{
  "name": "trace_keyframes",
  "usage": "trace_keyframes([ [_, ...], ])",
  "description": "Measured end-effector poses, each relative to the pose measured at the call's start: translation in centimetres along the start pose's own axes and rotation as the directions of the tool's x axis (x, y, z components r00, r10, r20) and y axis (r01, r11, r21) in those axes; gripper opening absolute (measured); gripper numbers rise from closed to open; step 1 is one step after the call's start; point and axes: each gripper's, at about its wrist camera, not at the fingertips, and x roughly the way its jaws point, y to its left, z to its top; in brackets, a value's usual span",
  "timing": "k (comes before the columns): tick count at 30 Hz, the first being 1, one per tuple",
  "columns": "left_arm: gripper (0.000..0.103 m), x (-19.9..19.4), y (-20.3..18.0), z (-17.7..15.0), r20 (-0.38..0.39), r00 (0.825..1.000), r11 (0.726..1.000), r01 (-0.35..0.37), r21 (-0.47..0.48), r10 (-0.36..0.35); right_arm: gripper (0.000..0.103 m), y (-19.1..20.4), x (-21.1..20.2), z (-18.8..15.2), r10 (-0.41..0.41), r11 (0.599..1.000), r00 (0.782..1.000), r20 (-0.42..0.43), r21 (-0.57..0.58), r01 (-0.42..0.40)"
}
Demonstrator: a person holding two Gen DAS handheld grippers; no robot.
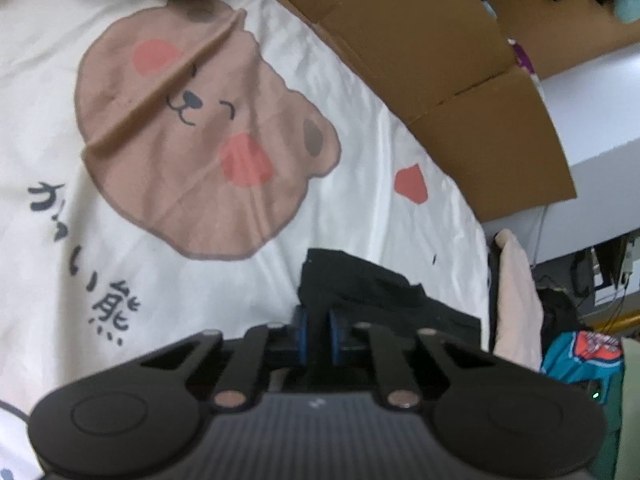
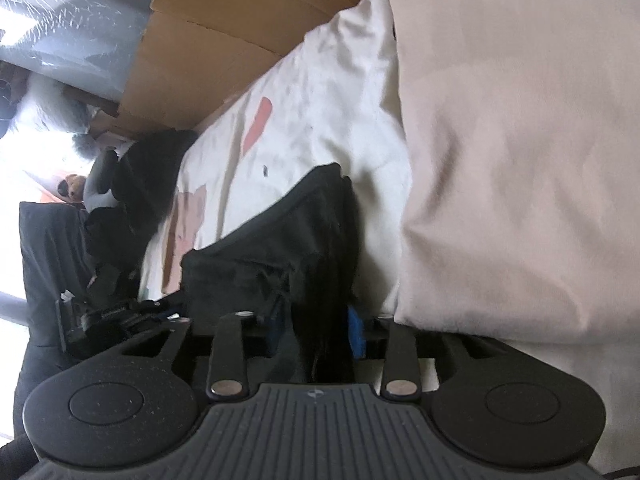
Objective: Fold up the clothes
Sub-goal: 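Close both grippers on the end of the folded black shirt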
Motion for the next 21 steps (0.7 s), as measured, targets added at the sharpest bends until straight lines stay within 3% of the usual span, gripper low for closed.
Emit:
trace_keyframes([
  [5, 0.026, -0.4, 0.4, -0.4, -0.039, 0.999, 0.999, -0.018, 0.029, 0.020, 0.052, -0.3, 0.2, -0.4, -0.010, 1.000, 1.000, -0.017, -0.011, 0.010],
  [10, 0.027, 0.3, 1.0, -0.7, -0.060, 0.998, 1.000, 0.009, 0.016, -0.008, 0.051, -0.5, 1.0, -0.7, 0.006, 1.000, 1.000, -0.031, -0.015, -0.006],
  [17, 0.026, 2.6, 0.9, 0.2, -0.079, 0.991, 0.994, 0.108, -0.031, -0.110, 0.051, 0.0, 2.3, 0.0, 0.029, 0.999, 0.999, -0.031, -0.018, -0.029],
  [19, 0.020, 3.0, 0.6, 0.3, -0.078, 0.990, 0.993, 0.118, -0.026, -0.120, 0.050, 0.0, 2.4, 0.3, 0.038, 0.999, 0.999, -0.029, -0.010, -0.038],
  [21, 0.012, 3.0, 0.2, 0.3, -0.077, 0.989, 0.992, 0.124, -0.008, -0.124, 0.038, 0.0, 2.5, 0.6, 0.042, 0.999, 0.999, -0.026, -0.009, -0.042],
])
